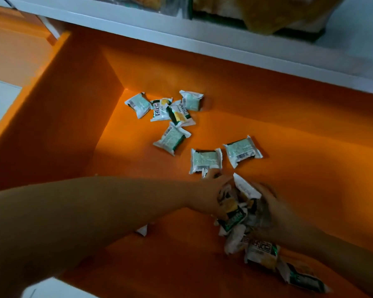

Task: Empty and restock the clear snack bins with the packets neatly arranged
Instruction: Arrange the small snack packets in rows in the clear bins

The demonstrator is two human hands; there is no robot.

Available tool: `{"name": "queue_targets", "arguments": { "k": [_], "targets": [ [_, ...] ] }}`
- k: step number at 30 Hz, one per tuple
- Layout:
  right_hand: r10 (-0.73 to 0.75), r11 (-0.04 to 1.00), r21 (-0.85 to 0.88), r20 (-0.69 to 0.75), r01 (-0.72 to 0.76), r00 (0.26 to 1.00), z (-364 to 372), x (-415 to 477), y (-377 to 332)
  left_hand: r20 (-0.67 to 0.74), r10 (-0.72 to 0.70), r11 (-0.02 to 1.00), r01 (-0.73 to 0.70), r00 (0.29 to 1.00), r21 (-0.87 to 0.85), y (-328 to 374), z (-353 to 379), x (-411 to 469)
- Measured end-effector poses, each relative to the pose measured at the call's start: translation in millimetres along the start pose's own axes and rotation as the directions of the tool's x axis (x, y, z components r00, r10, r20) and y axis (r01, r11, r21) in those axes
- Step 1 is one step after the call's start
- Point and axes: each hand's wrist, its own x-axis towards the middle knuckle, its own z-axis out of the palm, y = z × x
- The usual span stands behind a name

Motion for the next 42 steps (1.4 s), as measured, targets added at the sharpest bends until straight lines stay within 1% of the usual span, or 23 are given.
{"name": "queue_targets", "arguments": {
  "k": [3, 8, 12, 14, 16, 17, 20, 22, 24, 25, 27, 29, 31, 32, 33, 35, 37, 38, 39, 40, 42],
  "targets": [
    [0.035, 0.999, -0.008, -0.047, -0.036, 0.998, -16.8, -24.5, 20.0, 0.013, 0.001, 1.000, -0.001, 1.000, 0.013, 23.8, 13.5, 19.7],
    [0.095, 0.995, -0.037, -0.062, -0.098, 0.994, -40.8, -53.3, 44.9, -0.075, 0.041, 0.999, -0.042, 0.996, -0.004, 60.1, 37.8, 45.1],
    [0.137, 0.990, -0.020, -0.092, -0.140, 0.986, -63.3, -72.2, 71.3, -0.138, 0.084, 0.996, -0.088, 0.987, -0.022, 87.7, 49.7, 53.7],
    [0.115, 0.993, -0.021, -0.095, -0.118, 0.989, -72.6, -85.1, 82.2, -0.142, 0.086, 0.996, -0.088, 0.986, -0.009, 95.8, 54.4, 55.3],
    [0.060, 0.997, -0.046, -0.047, -0.062, 0.997, -75.1, -100.6, 91.3, -0.158, 0.074, 0.997, -0.068, 0.985, 0.043, 102.3, 60.3, 56.6],
    [0.062, 0.995, -0.076, 0.001, -0.061, 0.998, -73.4, -108.3, 94.9, -0.163, 0.064, 0.996, -0.052, 0.985, 0.078, 106.0, 63.7, 56.6],
    [0.152, 0.975, -0.191, 0.187, -0.115, 0.971, -59.8, -122.9, 103.3, -0.124, -0.035, 0.979, 0.059, 0.992, 0.195, 115.4, 75.9, 56.1],
    [0.187, 0.967, -0.220, 0.260, -0.130, 0.947, -54.4, -125.3, 106.2, -0.092, -0.106, 0.956, 0.127, 0.990, 0.264, 117.9, 84.8, 56.8],
    [0.254, 0.957, -0.223, 0.323, -0.188, 0.912, -52.8, -125.5, 107.3, -0.086, -0.129, 0.959, 0.147, 0.988, 0.242, 118.0, 94.4, 56.9],
    [0.290, 0.950, -0.219, 0.356, -0.222, 0.888, -51.4, -125.9, 108.6, -0.103, -0.124, 0.961, 0.145, 0.987, 0.236, 117.0, 99.6, 56.2],
    [0.330, 0.940, -0.214, 0.389, -0.264, 0.860, -45.2, -126.6, 116.4, -0.180, -0.086, 0.954, 0.133, 0.980, 0.267, 111.8, 108.0, 56.8],
    [0.331, 0.942, -0.191, 0.412, -0.274, 0.849, -36.5, -127.8, 126.9, -0.254, -0.061, 0.953, 0.132, 0.965, 0.273, 100.3, 112.6, 59.1],
    [0.309, 0.951, -0.141, 0.412, -0.275, 0.857, -28.3, -128.1, 135.7, -0.291, -0.051, 0.942, 0.143, 0.955, 0.304, 89.2, 113.7, 61.0],
    [0.292, 0.956, -0.116, 0.400, -0.268, 0.869, -26.0, -126.9, 138.3, -0.308, -0.045, 0.936, 0.148, 0.950, 0.320, 85.5, 112.3, 62.0],
    [0.263, 0.965, -0.096, 0.371, -0.245, 0.891, -25.5, -125.1, 139.5, -0.331, -0.039, 0.941, 0.146, 0.943, 0.306, 84.0, 109.5, 62.5],
    [0.187, 0.982, -0.053, 0.292, -0.179, 0.938, -28.4, -119.6, 139.0, -0.381, 0.002, 0.964, 0.099, 0.925, 0.247, 85.1, 100.0, 65.2],
    [0.119, 0.991, 0.036, 0.187, -0.128, 0.975, -34.4, -111.1, 139.3, -0.409, 0.036, 0.972, 0.063, 0.912, 0.226, 87.3, 85.6, 68.6],
    [0.114, 0.987, 0.097, 0.118, -0.126, 0.986, -37.9, -106.4, 139.7, -0.410, 0.044, 0.973, 0.055, 0.911, 0.225, 86.7, 78.7, 70.3],
    [0.124, 0.981, 0.148, 0.036, -0.128, 0.992, -41.8, -102.3, 139.4, -0.406, 0.051, 0.973, 0.045, 0.913, 0.225, 85.6, 73.1, 71.7],
    [0.143, 0.977, 0.165, -0.057, -0.132, 0.988, -46.3, -98.9, 138.9, -0.401, 0.058, 0.974, 0.036, 0.914, 0.223, 83.2, 69.2, 73.5],
    [0.151, 0.981, 0.151, -0.187, -0.123, 0.971, -53.6, -95.8, 137.9, -0.386, 0.060, 0.972, 0.034, 0.920, 0.233, 78.7, 64.3, 77.1]
  ]
}}
